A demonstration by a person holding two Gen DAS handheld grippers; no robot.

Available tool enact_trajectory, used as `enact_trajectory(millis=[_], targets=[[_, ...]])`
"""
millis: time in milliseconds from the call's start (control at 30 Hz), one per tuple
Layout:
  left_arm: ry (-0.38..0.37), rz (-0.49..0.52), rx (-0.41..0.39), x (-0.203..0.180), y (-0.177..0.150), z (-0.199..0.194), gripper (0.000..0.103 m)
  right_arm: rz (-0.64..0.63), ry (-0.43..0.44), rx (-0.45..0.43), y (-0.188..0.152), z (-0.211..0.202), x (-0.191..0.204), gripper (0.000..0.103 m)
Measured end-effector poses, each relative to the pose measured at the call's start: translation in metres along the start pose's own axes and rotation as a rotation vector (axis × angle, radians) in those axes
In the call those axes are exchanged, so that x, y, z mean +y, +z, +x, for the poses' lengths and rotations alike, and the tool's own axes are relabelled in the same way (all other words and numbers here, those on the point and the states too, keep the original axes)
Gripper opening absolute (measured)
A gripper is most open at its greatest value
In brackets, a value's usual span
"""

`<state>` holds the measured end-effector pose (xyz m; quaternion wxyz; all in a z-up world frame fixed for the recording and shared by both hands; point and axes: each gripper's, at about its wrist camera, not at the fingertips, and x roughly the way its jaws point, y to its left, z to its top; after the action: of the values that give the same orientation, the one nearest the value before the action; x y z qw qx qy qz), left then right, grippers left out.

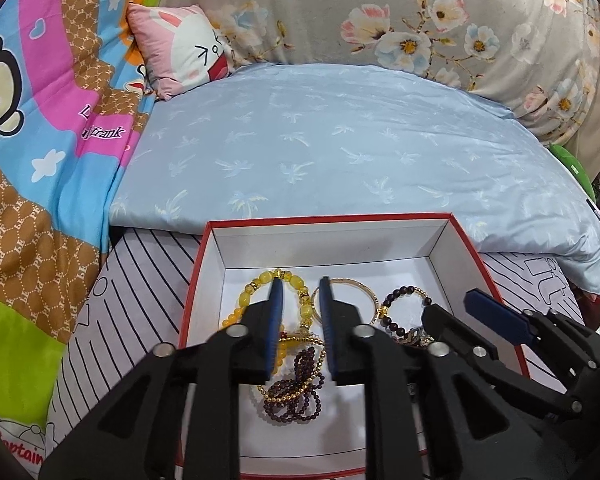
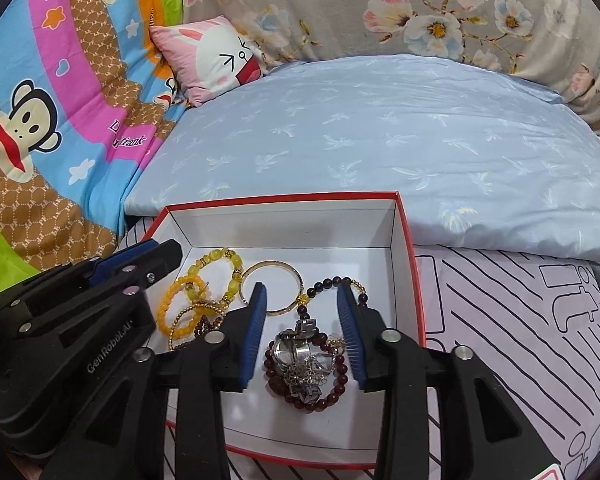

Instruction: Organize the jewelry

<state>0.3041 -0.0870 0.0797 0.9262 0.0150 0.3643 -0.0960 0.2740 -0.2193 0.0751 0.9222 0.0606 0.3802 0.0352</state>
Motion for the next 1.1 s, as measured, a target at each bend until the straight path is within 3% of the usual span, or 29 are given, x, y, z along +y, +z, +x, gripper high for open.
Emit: enact_trajectory(millis=[267, 333, 467, 567, 833, 933, 1100], targets=[[0.018, 0.005, -0.013, -0.001, -0.005, -0.014, 0.021, -0.014, -0.043, -0.011, -0.005, -0.014, 0.003, 0.043], [0.021, 0.007, -0.020, -0.001, -0.007, -0.022, 0.022, -0.013, -0.057, -0.017, -0.007, -0.022, 0.003, 0.048], [0.025, -0.011, -0.020, 0.005, -0.012, -0.038, 0.035, 0.015, -0.067, -0.025, -0.011, -0.038, -0.001, 0.058], [0.023, -0.018, -0.005, 0.009, -0.016, -0.048, 0.036, 0.032, -0.062, -0.029, -0.015, -0.051, -0.001, 0.066], [0.054, -0.001, 0.013, 0.010, -0.026, -0.078, 0.038, -0.012, -0.118, -0.025, -0.025, -0.082, 0.016, 0.067], [0.069, 0.000, 0.014, 0.011, -0.030, -0.088, 0.047, -0.010, -0.136, -0.032, -0.027, -0.094, 0.020, 0.067], [0.075, -0.007, 0.032, 0.014, -0.036, -0.096, 0.048, -0.002, -0.153, -0.027, -0.035, -0.104, 0.023, 0.071]])
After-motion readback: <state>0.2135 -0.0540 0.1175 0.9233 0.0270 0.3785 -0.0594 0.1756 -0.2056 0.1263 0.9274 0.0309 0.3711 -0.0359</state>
